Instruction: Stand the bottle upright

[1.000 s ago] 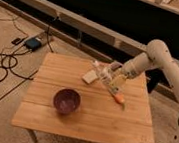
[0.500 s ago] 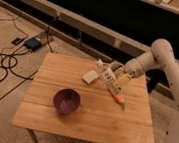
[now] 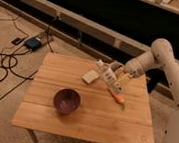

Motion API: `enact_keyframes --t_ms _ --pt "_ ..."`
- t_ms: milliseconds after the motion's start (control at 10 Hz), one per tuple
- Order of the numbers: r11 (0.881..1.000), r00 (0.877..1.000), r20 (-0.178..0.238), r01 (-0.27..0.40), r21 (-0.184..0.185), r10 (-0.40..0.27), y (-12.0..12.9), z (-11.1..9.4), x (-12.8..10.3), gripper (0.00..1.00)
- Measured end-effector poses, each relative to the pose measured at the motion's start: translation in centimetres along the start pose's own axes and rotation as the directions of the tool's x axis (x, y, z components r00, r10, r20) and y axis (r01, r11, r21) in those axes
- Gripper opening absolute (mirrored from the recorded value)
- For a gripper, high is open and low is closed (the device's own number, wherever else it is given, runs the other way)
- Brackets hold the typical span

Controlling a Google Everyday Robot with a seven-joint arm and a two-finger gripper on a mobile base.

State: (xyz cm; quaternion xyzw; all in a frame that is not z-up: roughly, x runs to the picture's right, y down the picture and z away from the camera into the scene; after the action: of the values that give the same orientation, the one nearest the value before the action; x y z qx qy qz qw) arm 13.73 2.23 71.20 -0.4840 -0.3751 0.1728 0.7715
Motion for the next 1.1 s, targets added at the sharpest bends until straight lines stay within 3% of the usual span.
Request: enact_keyframes --t_ms 600,800,900,1100 --pt "1.000 1.000 0.002 -0.001 -0.001 0.001 0.0 0.0 0.1 0.00" --pt "0.999 0.996 0.088 0.034 -0.010 -0.033 -0.1 0.3 -0.9 0.00" --pt "0.997 0.975 0.207 0.083 -0.005 -0.080 -0.4 0.5 -1.8 0.00" --pt "0.990 0.937 0.319 0.142 0.010 -0.138 -0.8 0.8 -1.8 0.00"
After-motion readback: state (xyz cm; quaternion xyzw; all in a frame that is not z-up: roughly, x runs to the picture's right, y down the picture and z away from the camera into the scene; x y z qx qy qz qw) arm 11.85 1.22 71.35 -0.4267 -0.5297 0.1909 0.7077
